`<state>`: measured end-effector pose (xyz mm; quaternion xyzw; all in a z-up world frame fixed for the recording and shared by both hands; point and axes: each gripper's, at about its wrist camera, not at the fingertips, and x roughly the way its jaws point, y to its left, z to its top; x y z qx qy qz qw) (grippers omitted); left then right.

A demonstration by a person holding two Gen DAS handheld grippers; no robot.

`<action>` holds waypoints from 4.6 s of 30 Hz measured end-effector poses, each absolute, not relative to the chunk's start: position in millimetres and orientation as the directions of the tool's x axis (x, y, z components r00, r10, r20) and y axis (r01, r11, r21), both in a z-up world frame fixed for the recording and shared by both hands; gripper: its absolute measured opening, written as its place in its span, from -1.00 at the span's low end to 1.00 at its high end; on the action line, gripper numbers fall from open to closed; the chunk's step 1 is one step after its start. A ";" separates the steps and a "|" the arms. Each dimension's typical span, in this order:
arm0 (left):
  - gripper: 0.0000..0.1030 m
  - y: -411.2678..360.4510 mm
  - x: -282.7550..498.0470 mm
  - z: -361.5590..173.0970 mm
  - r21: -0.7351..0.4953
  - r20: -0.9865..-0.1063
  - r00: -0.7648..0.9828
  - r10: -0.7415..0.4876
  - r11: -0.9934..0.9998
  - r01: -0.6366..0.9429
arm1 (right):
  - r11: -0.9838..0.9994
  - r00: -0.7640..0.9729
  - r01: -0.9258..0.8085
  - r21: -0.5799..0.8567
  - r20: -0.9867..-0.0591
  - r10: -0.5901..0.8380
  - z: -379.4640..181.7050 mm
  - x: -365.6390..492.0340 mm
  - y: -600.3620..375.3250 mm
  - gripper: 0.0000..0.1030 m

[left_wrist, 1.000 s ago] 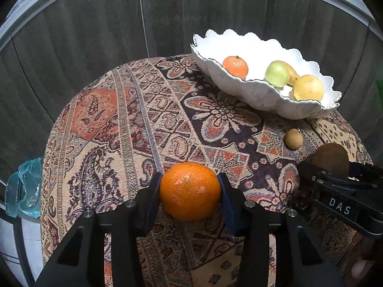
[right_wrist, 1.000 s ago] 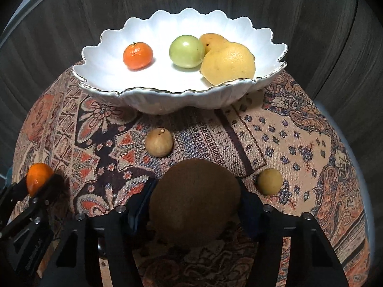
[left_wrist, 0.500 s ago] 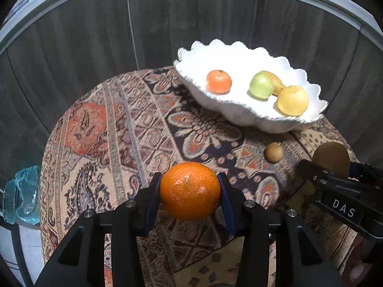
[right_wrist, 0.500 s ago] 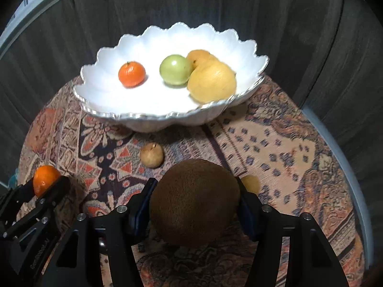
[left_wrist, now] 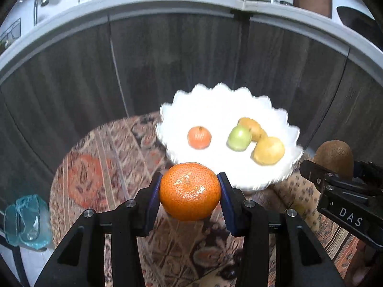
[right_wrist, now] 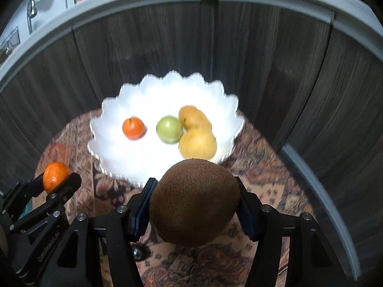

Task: Organize fruits
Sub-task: 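Carry mandarin and kiwi into the white bowl and open both tools, then lift both tools from the bowl and move toward the dark plums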

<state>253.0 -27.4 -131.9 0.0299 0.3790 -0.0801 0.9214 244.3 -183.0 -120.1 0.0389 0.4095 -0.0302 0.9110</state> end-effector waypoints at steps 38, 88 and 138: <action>-0.12 -59.5 384.7 -136.3 0.006 -0.696 0.701 -0.155 0.975 0.222 | 0.998 0.671 0.063 0.019 -0.741 -0.028 -118.2 369.7 -210.5 0.21; 1.00 -43.5 209.6 -25.9 0.059 -0.567 0.822 -0.052 0.993 0.103 | 0.989 0.817 0.146 -0.002 -0.564 -0.122 -3.4 196.2 -220.0 0.88; 0.47 -65.1 153.7 -186.6 0.078 -0.722 0.683 -0.108 0.969 0.235 | 0.981 0.700 0.187 -0.046 -0.695 -0.166 -152.1 136.5 -239.5 0.88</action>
